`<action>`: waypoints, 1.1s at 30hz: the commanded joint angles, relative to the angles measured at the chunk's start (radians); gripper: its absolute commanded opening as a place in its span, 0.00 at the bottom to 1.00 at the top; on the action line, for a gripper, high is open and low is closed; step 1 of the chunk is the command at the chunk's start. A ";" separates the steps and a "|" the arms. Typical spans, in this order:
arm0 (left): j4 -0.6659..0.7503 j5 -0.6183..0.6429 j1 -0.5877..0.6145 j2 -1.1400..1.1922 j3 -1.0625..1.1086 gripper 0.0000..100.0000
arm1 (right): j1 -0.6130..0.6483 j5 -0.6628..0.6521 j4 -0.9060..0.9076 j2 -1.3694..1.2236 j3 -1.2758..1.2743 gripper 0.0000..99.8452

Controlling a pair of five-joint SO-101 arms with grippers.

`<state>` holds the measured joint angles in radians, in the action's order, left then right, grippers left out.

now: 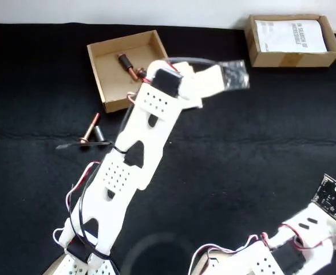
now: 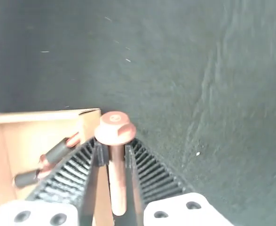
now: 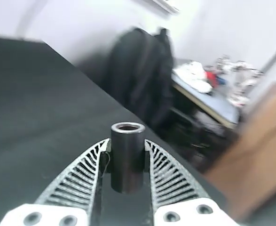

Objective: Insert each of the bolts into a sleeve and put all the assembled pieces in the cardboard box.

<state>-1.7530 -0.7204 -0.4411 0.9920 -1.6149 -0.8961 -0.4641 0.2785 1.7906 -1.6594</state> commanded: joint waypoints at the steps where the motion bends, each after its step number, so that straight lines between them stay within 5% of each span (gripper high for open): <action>1: -0.003 0.144 -0.001 -0.137 -0.047 0.01 | 0.130 0.095 -0.016 0.004 -0.111 0.01; 16: -0.009 0.776 0.116 -0.318 -0.047 0.01 | 0.727 0.463 0.007 0.004 -0.110 0.01; 25: -0.017 0.810 0.262 -0.409 -0.047 0.01 | 1.205 0.457 0.027 0.002 -0.110 0.01; 33: -0.020 0.801 0.354 -0.579 -0.045 0.01 | 1.489 0.367 0.292 0.004 -0.001 0.01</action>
<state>-1.7668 0.0852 -0.1082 0.5163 -1.6180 0.5324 -0.0790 0.5132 1.7906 -1.6594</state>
